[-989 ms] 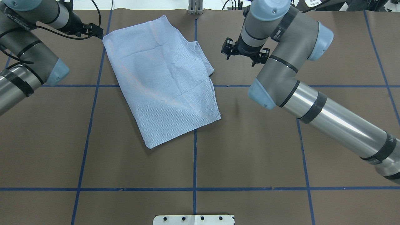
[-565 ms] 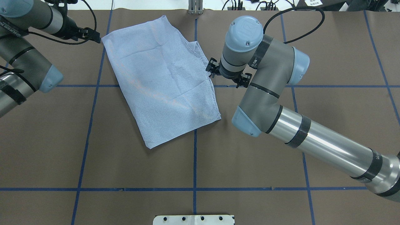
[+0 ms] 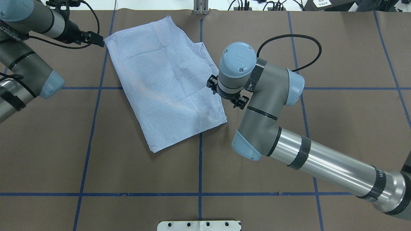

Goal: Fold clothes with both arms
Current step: 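Move the right gripper to the shirt's side edge and grasp it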

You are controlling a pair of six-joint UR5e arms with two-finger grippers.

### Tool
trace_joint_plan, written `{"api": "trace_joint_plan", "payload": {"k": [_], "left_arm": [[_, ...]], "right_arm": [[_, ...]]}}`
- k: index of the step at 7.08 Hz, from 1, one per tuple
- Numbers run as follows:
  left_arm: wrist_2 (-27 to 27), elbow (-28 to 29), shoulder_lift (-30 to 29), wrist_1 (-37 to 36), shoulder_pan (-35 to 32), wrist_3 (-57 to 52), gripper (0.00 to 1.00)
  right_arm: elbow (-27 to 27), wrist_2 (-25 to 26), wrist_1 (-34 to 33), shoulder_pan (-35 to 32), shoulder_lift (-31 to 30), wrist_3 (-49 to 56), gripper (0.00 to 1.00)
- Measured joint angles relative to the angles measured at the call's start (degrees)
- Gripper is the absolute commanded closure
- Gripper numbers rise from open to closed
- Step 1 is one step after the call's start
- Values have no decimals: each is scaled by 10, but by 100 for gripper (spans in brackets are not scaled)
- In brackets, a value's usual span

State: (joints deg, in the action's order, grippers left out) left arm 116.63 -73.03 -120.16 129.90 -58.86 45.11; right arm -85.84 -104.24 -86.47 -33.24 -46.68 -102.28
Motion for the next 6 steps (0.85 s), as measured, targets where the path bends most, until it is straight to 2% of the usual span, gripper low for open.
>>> {"api": "trace_joint_plan", "payload": {"k": [3,6], "left_arm": [[0,-2,1,1,6,17,0],[0,0,2,1,7,19,0]], "right_arm": [[3,41,0,39,-6,-42,31],[4,58,15,54,-15,-51,34]]}}
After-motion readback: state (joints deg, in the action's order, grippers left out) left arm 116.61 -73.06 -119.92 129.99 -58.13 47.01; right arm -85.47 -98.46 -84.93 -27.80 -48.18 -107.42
